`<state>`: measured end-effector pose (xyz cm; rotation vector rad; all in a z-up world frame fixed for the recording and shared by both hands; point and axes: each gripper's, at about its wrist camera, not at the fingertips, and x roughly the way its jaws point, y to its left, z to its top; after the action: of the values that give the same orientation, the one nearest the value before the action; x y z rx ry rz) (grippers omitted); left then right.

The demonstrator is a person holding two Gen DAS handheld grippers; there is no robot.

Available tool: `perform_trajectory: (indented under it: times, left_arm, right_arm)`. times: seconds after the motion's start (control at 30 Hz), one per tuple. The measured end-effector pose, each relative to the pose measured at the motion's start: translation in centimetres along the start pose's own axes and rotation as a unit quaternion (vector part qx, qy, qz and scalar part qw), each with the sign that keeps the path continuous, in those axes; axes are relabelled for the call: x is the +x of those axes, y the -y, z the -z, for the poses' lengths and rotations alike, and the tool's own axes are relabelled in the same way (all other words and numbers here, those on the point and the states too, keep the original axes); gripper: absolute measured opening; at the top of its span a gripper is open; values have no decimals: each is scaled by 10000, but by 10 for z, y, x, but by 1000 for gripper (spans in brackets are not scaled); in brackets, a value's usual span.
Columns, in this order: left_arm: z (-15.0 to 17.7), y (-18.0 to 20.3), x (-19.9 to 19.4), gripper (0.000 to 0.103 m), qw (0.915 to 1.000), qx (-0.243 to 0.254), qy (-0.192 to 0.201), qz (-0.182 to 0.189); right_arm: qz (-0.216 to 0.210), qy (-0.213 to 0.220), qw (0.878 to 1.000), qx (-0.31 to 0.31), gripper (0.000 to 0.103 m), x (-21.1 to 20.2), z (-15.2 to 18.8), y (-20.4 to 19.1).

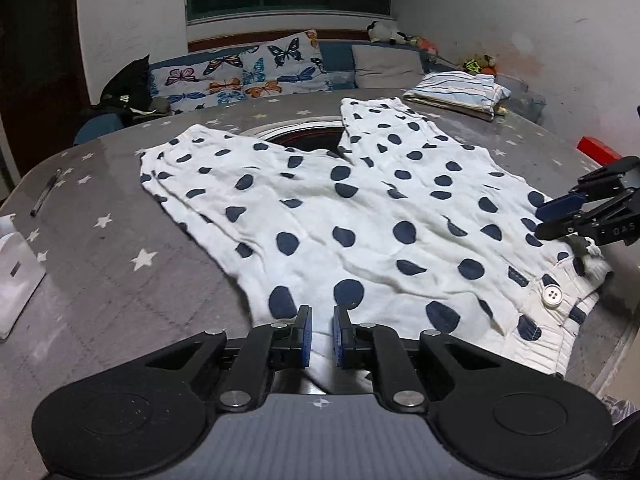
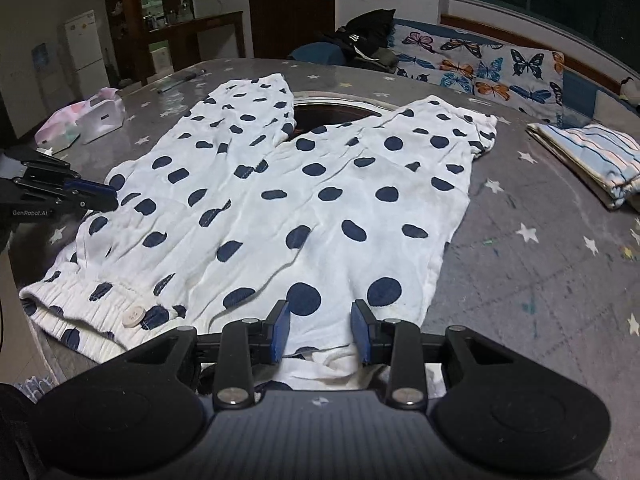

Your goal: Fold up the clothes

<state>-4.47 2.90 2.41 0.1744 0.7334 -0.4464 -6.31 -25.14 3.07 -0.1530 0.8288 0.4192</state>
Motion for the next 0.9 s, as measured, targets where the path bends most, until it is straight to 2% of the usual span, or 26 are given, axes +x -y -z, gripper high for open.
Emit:
perform_trajectory:
  times: [0.1, 0.33, 0.47, 0.6, 0.77, 0.9]
  left_arm:
    - [-4, 3, -4, 14, 10000, 61, -26, -12]
    - [-29, 25, -8, 14, 9985, 193, 389, 325]
    - [-31, 35, 10, 14, 9985, 278, 240, 407]
    - [-20, 27, 21, 16, 9993, 195, -20, 318]
    - [-15, 14, 14, 16, 9994, 25, -71, 333]
    - [-27, 10, 14, 16, 9994, -43, -10, 348]
  right_arm:
    - [22, -41, 10000, -47, 34, -3, -1, -2]
    - [-64, 267, 9996, -106, 40, -7, -18, -10]
    - [-91, 233, 9997, -70, 40, 5, -22, -9]
    - [-64, 90, 9999, 27, 40, 14, -16, -2]
    - [-58, -59, 9999, 61, 40, 6, -10, 7]
    - [-204, -52, 9997, 112, 40, 1, -20, 14]
